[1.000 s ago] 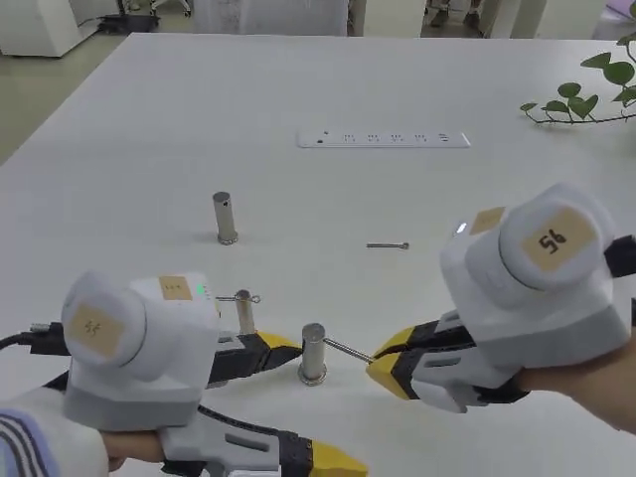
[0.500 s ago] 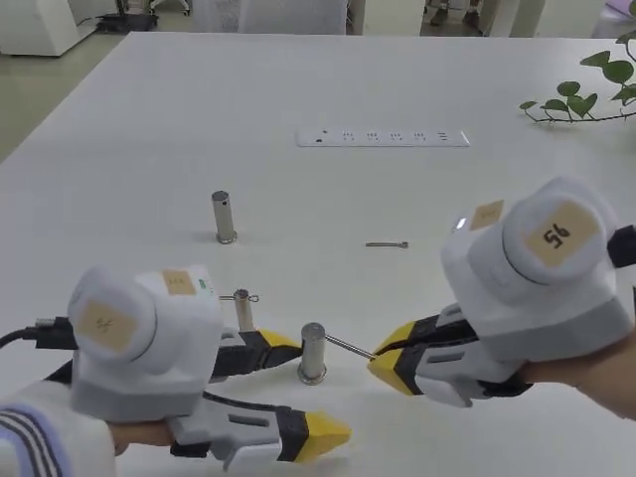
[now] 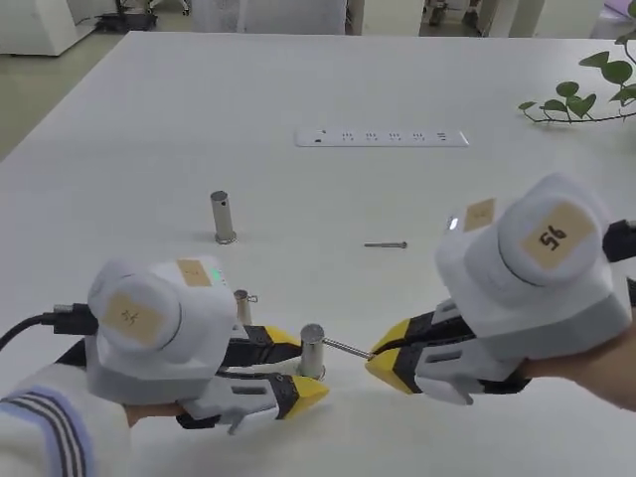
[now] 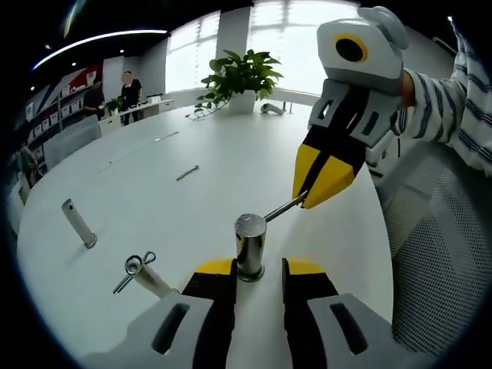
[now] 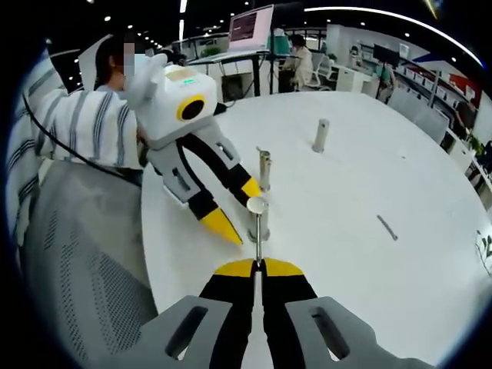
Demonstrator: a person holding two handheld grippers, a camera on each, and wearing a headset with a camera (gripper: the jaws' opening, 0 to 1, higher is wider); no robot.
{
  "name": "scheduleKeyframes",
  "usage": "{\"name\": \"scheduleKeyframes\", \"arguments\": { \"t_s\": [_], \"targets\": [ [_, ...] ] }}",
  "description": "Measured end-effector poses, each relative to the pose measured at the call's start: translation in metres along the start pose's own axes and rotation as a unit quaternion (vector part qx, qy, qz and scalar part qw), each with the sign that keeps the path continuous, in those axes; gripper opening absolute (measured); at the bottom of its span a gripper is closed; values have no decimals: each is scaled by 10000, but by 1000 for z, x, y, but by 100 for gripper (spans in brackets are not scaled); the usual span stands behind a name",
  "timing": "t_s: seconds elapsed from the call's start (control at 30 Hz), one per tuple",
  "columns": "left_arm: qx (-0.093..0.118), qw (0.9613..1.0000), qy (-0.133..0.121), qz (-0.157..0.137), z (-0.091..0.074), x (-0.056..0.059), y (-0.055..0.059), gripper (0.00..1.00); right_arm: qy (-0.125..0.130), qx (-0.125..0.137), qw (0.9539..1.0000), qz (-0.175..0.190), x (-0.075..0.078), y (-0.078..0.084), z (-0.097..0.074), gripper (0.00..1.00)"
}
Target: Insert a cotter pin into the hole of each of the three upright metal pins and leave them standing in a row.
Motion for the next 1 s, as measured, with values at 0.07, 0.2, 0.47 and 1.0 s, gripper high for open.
{"name": "scheduleKeyframes", "arguments": {
  "t_s": [0.07,0.2,0.47,1.0],
  "targets": [
    [-83,9997,-182,108,0,-6,2,11,-21,-2,10000,-62,0,-1,0,3],
    [-56,9999,-116,89,0,-5,1,11,-45,2,9999,-118,1,-2,1,3],
    [-66,9999,-78,137,1,-6,0,11,-105,-1,9996,-276,3,-3,2,3],
    [-114,9994,-9,314,3,-2,-9,11,-246,24,9972,-700,7,-5,2,3]
  ]
}}
Point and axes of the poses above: the centre of the closed fingertips' face, and the gripper's own axes: z roughly forward along the fingers, x roughly to its right, y roughly out of its underside, the point moved 2 cm from there along -z, roughly backward along the fingers, and after that the axes turned 8 degrees about -z, right-handed, at the moved point
